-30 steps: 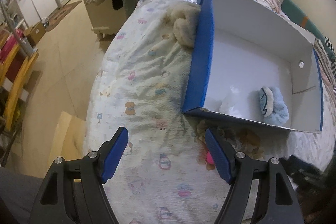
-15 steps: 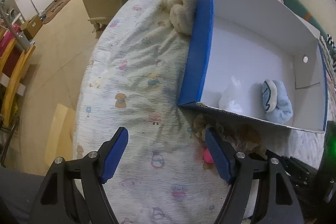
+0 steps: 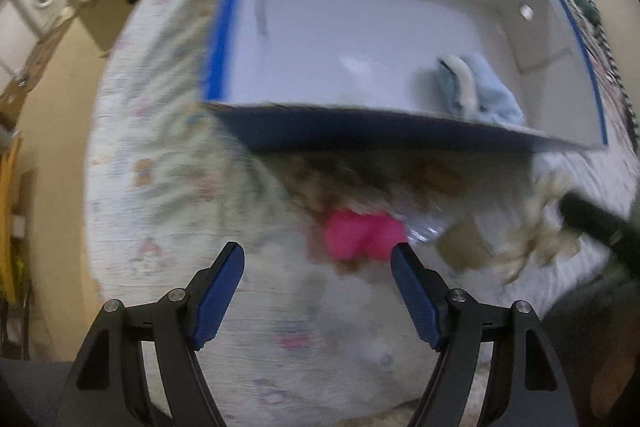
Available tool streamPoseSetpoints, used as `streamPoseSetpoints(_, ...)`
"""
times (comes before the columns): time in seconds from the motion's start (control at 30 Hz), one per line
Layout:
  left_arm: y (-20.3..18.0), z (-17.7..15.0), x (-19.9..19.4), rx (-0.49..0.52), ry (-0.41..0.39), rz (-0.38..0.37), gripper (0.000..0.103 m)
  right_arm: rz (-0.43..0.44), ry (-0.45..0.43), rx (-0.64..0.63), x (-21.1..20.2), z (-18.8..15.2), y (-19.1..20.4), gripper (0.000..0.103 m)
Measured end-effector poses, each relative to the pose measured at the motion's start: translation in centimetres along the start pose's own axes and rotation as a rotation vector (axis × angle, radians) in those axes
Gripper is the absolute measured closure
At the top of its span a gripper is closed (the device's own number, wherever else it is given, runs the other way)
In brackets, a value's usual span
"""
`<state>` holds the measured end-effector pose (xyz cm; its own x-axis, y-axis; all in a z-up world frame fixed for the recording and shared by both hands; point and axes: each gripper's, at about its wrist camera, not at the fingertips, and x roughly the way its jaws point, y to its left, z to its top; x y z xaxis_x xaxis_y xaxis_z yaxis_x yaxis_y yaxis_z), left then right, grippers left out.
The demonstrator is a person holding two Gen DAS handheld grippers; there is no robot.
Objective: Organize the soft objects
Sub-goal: 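Grasp the pink rubber duck with the left tool while the right tool grasps the cream lace cloth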
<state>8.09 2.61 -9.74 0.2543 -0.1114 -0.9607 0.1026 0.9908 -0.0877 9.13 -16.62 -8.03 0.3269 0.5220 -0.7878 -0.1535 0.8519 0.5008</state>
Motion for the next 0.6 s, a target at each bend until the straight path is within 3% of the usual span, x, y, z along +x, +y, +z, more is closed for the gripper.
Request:
streamPoseSetpoints(0.13, -1.3, 0.2, 1.3, 0.031, 0.018, -0.028, 0.03, -0.002, -0.097, 0.026, -3.4, -0.5, -0.5, 0.092)
streamPoseSetpoints(0.37, -2.6, 1.4, 3.9, 0.065, 0.055, -0.026, 0.031, -0.002, -0.104, 0.084, -3.7, 0.2, -1.7, 0.092)
streamPoseSetpoints(0.5, -3.1, 1.4, 4.6, 0.085, 0.065, -0.011, 0.054, -0.002, -0.096, 0.085, -3.7, 0.2, -2.2, 0.092)
streamPoseSetpoints(0.6, -3.1, 1.0, 4.5, 0.093, 0.069, -0.011, 0.054, -0.009, -0.085, 0.087, -3.4, 0.3, -2.3, 0.092)
